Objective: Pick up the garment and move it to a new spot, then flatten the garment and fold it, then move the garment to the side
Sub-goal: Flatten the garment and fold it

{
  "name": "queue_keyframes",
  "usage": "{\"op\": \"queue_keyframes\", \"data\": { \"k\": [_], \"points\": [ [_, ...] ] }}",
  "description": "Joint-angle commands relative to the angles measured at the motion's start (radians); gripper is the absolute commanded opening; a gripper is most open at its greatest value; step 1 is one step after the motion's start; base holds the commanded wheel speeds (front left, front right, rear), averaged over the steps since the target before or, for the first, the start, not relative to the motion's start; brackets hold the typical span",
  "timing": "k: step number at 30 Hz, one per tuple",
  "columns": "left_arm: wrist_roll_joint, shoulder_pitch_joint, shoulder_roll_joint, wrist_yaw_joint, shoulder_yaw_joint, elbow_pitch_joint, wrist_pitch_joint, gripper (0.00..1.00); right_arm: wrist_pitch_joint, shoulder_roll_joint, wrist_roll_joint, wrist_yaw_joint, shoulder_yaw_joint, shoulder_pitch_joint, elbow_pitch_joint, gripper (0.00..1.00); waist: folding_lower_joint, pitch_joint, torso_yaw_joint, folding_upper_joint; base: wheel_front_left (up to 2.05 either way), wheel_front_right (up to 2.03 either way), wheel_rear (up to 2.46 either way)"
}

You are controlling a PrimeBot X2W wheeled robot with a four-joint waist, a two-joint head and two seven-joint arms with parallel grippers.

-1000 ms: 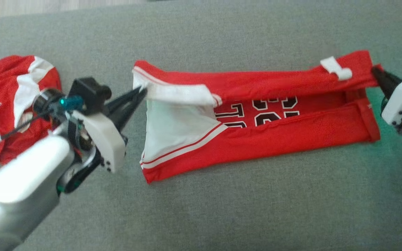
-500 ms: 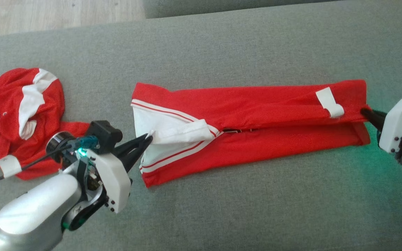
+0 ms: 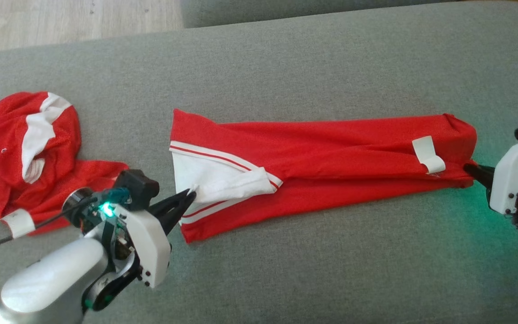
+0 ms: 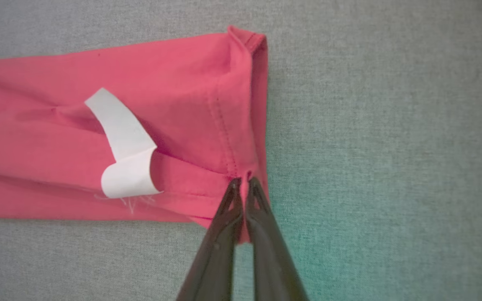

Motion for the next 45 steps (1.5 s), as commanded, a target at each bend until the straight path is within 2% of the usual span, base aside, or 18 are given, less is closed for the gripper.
{"op": "queue_keyframes", "data": {
  "k": [1, 2, 3, 7, 11, 17, 20, 23, 25, 29, 35, 41, 45],
  "points": [
    [-0.002, -0.03, 0.024, 0.005, 0.041, -0.016, -0.004, 0.09, -0.002, -0.032, 0.005, -0.001, -0.009, 0.024, -0.022, 0.88, 0.0, 0.002, -0.001, -0.0001, 0.0, 0.0, 0.0],
    [-0.001, -0.028, 0.019, 0.007, 0.04, -0.011, -0.007, 0.43, -0.001, -0.03, 0.004, -0.001, -0.014, 0.027, -0.016, 1.0, 0.0, 0.004, -0.001, -0.0001, 0.0, 0.0, 0.0],
    [-0.002, -0.026, 0.013, 0.011, 0.042, -0.004, -0.015, 1.0, 0.004, -0.026, 0.004, -0.001, -0.018, 0.03, -0.013, 1.0, 0.0, 0.005, -0.002, -0.0001, 0.0, 0.0, 0.0],
    [-0.005, -0.018, -0.019, 0.038, 0.065, 0.024, -0.069, 1.0, -0.018, -0.014, 0.007, -0.001, -0.054, 0.031, -0.011, 1.0, 0.0, 0.004, -0.003, -0.0001, 0.0, 0.0, 0.0],
    [-0.022, -0.002, -0.064, 0.1, 0.138, 0.06, -0.193, 1.0, -0.113, 0.009, 0.006, -0.001, -0.114, 0.023, -0.035, 1.0, 0.0, -0.006, -0.004, -0.0001, 0.0, 0.0, 0.0],
    [-0.067, 0.057, -0.138, 0.197, 0.288, 0.094, -0.445, 1.0, -0.366, 0.086, -0.034, -0.001, -0.218, 0.023, -0.139, 1.0, 0.0, -0.025, -0.004, -0.0001, 0.0, 0.0, 0.0],
    [-0.052, 0.115, -0.192, 0.23, 0.388, 0.09, -0.503, 1.0, -0.54, 0.153, -0.121, -0.001, -0.26, 0.05, -0.202, 1.0, 0.0, -0.034, 0.001, -0.0001, 0.0, 0.0, 0.0],
    [0.048, 0.177, -0.258, 0.237, 0.504, 0.049, -0.506, 1.0, -0.646, 0.215, -0.208, -0.001, -0.287, 0.091, -0.226, 1.0, 0.0, -0.042, 0.008, -0.0001, 0.0, 0.0, 0.0],
    [0.12, 0.242, -0.315, 0.225, 0.585, 0.02, -0.506, 1.0, -0.704, 0.264, -0.278, -0.001, -0.302, 0.128, -0.227, 1.0, 0.0, -0.048, 0.012, -0.0001, 0.0, 0.0, 0.0],
    [0.271, 0.368, -0.423, 0.173, 0.723, -0.007, -0.506, 1.0, -0.771, 0.373, -0.407, -0.001, -0.358, 0.206, -0.214, 1.0, 0.0, -0.056, 0.019, -0.0001, 0.0, 0.0, 0.0],
    [0.443, 0.486, -0.553, 0.051, 0.861, -0.002, -0.507, 1.0, -0.796, 0.512, -0.567, -0.001, -0.466, 0.28, -0.197, 1.0, 0.0, -0.052, 0.022, -0.0001, 0.0, 0.0, 0.0],
    [0.529, 0.5, -0.614, -0.045, 0.951, 0.02, -0.507, 1.0, -0.799, 0.566, -0.665, -0.001, -0.544, 0.28, -0.205, 1.0, 0.0, -0.036, 0.023, -0.0001, 0.0, 0.0, 0.0],
    [0.556, 0.49, -0.63, -0.075, 0.978, 0.028, -0.507, 1.0, -0.794, 0.582, -0.715, -0.001, -0.619, 0.261, -0.168, 1.0, 0.0, -0.02, 0.027, -0.0001, 0.0, 0.0, 0.0]
  ]
}}
